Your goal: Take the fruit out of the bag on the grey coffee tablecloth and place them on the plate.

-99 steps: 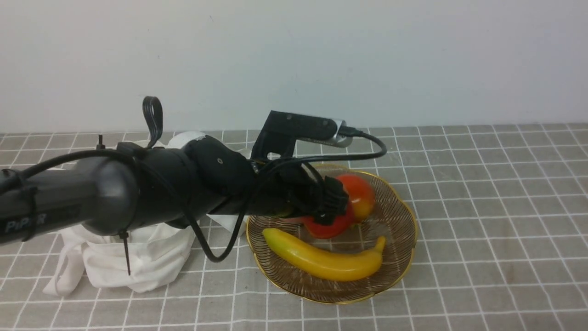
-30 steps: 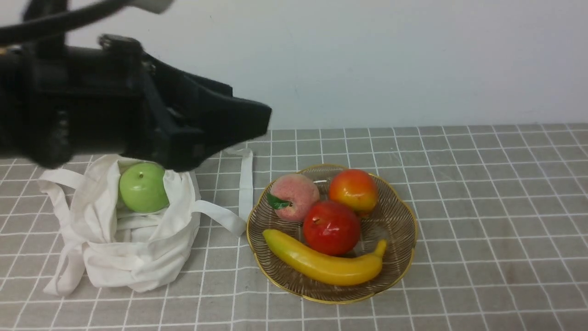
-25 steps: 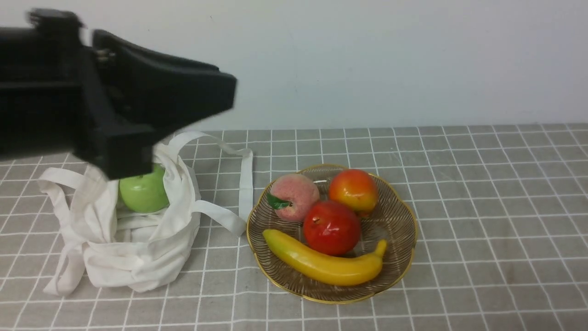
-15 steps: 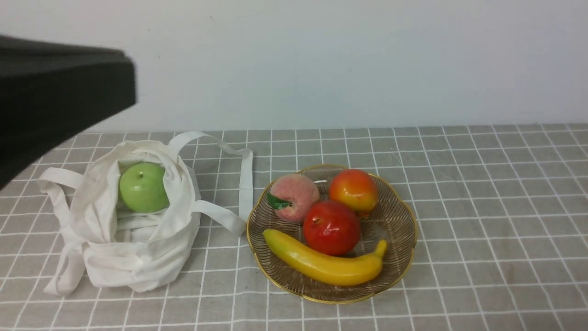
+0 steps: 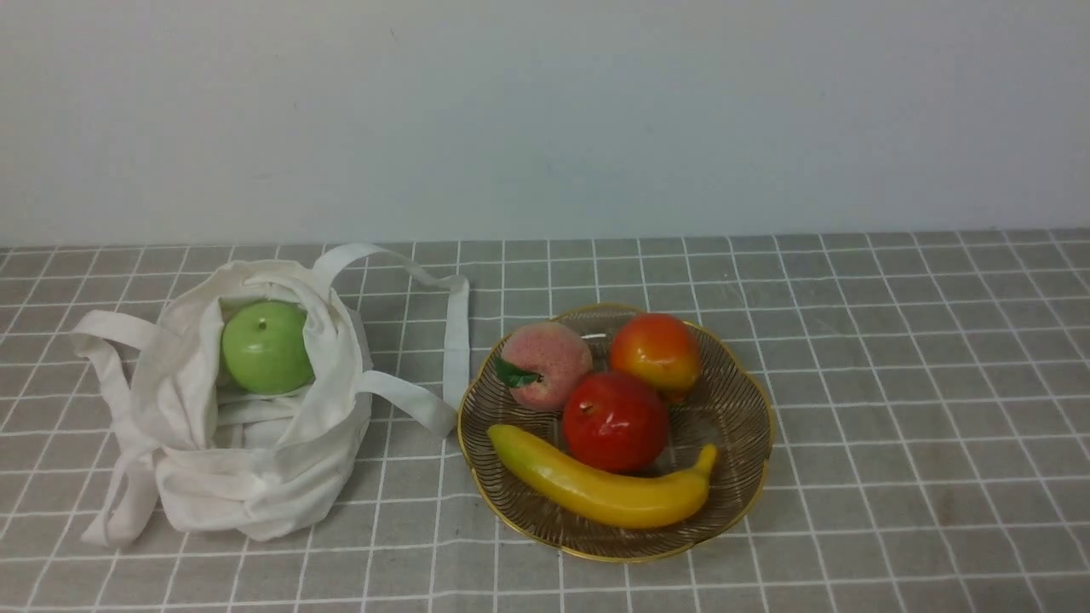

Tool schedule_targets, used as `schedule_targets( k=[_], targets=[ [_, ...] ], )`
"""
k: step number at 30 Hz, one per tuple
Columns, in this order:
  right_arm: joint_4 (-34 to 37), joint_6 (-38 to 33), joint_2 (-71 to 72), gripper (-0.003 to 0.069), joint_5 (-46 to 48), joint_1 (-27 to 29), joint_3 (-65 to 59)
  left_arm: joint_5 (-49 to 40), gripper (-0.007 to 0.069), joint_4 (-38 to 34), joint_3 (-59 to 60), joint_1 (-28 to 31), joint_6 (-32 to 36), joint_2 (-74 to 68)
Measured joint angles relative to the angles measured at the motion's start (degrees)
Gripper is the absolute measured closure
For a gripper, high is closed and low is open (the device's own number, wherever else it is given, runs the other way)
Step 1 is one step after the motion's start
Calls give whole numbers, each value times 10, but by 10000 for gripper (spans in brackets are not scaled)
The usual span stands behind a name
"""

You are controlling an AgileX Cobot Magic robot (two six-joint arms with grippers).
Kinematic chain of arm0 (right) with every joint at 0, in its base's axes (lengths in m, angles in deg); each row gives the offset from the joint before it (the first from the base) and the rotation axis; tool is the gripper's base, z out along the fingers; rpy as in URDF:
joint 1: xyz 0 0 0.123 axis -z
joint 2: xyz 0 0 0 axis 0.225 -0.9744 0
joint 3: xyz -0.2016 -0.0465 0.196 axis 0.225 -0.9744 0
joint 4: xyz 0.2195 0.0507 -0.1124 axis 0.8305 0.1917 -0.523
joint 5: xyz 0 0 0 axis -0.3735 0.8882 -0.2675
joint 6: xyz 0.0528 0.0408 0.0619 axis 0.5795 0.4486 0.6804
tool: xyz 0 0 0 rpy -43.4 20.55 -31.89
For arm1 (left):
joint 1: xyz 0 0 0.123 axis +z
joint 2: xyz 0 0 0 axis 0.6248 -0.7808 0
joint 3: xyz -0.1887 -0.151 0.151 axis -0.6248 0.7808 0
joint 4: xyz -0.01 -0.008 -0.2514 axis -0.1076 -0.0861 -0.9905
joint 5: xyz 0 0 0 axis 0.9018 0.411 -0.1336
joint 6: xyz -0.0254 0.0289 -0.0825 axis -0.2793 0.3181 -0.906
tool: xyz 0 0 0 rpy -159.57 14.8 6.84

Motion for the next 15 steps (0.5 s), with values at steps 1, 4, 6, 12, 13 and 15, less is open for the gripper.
schedule_targets(
  k=[1,4,6,12,13,15],
  targets=[
    [0,0,0,676,0,0,0,4,632,36,10,0,-34,0],
    [0,0,0,676,0,0,0,24,632,148,50,1,-155,1],
    [0,0,0,676,0,0,0,42,632,223,81,5,-248,11],
    [0,0,0,676,0,0,0,119,632,366,285,67,-459,115],
    [0,0,0,676,0,0,0,131,632,368,328,78,-458,133],
    [0,0,0,676,0,0,0,156,632,365,407,103,-436,177]
  ],
)
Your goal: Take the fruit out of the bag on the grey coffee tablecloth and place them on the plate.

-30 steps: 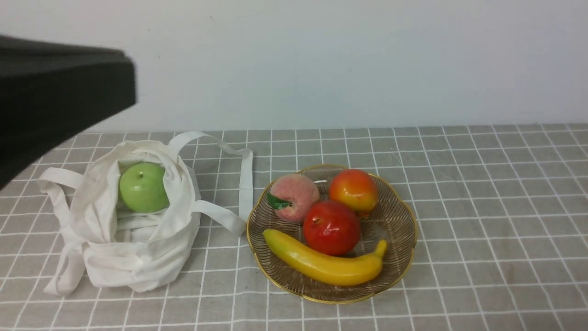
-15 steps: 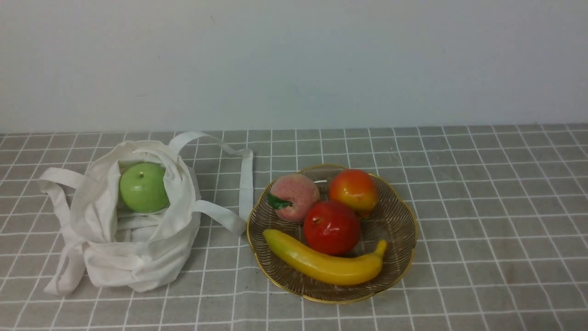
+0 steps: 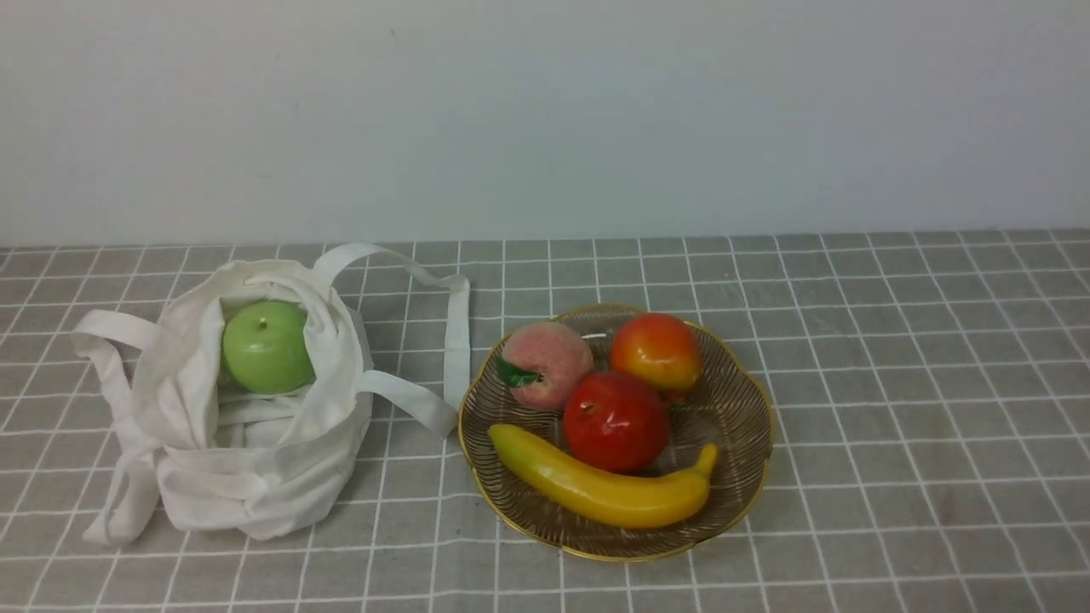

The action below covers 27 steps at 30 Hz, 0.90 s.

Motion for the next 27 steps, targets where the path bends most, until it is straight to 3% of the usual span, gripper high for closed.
schedule_targets(
  k=[3,8,27],
  targets=[
    [0,0,0,676,0,0,0,37,632,-35,115,40,75,64],
    [0,0,0,676,0,0,0,58,632,-80,210,62,155,112],
    [0,0,0,676,0,0,0,66,632,-99,215,62,146,113]
  ],
)
